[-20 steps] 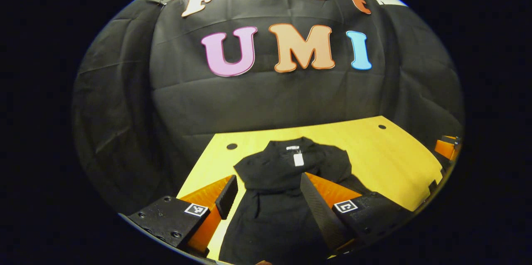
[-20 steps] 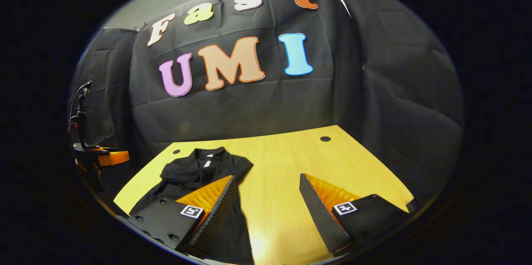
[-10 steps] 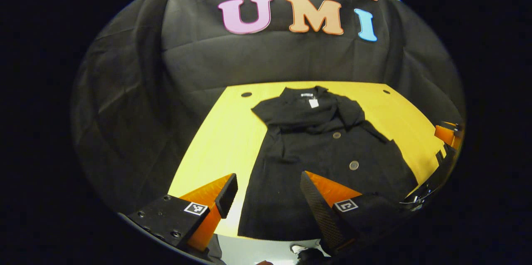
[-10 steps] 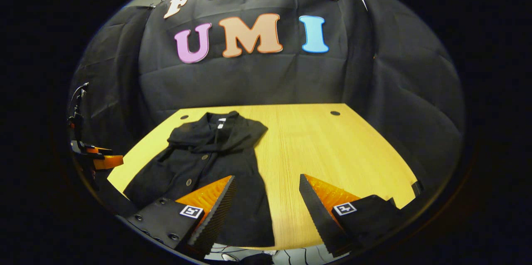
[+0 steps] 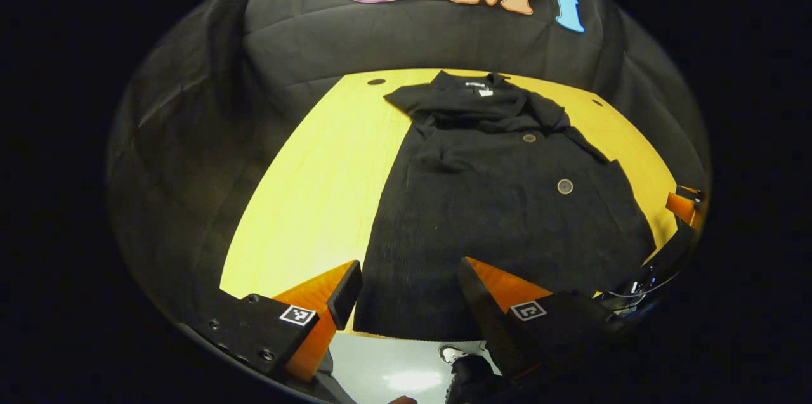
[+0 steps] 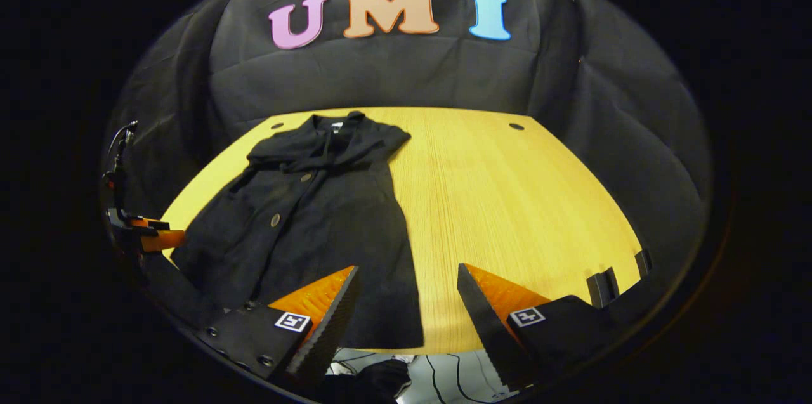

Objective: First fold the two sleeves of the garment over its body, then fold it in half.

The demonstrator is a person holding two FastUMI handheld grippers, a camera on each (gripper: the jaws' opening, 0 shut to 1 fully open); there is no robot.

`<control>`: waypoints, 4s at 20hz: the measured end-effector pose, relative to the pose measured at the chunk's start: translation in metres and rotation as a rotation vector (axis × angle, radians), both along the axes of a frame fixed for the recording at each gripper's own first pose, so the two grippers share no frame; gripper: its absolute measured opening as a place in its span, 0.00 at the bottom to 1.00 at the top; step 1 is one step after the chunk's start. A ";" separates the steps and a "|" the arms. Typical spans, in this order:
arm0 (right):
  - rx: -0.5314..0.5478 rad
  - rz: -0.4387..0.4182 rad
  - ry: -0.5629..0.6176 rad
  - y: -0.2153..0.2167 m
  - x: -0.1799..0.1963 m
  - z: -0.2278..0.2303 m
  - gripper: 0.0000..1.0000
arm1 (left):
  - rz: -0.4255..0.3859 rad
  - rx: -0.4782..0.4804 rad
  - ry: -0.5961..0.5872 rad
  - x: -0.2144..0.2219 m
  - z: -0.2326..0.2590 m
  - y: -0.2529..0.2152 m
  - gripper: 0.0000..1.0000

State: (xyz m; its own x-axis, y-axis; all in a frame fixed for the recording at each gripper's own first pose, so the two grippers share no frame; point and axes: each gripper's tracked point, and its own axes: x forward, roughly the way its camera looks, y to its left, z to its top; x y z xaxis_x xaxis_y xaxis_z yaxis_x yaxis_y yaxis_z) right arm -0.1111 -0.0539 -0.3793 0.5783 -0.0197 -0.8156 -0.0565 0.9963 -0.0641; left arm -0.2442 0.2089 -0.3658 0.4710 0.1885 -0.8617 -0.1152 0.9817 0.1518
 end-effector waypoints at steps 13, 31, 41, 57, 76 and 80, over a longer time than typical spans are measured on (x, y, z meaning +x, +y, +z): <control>0.019 0.033 0.220 0.008 -0.028 -0.059 0.92 | 0.031 -0.047 0.018 -0.012 -0.025 0.001 0.95; 0.035 0.055 0.208 0.033 -0.091 -0.046 0.04 | -0.009 -0.087 -0.039 -0.053 -0.011 -0.018 0.00; 0.108 0.045 -0.053 0.048 -0.031 0.050 0.03 | 0.059 -0.180 -0.229 -0.007 0.075 -0.013 0.00; 0.256 0.235 -0.302 0.061 0.118 0.155 0.06 | 0.047 -0.034 -0.450 0.132 0.172 -0.025 0.00; 0.203 0.097 -0.335 0.071 0.266 0.154 0.03 | 0.000 -0.065 -0.412 0.287 0.139 0.031 0.00; 0.185 0.058 -0.318 0.076 0.294 0.141 0.03 | -0.036 -0.059 -0.361 0.312 0.117 0.041 0.00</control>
State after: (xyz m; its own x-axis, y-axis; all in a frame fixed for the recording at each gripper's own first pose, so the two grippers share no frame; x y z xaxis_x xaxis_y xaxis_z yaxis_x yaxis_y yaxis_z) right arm 0.1832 0.0225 -0.2384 0.7990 0.1510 -0.5820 -0.1189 0.9885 0.0932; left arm 0.0675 0.2499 -0.2491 0.7522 0.1217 -0.6476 -0.1165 0.9919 0.0510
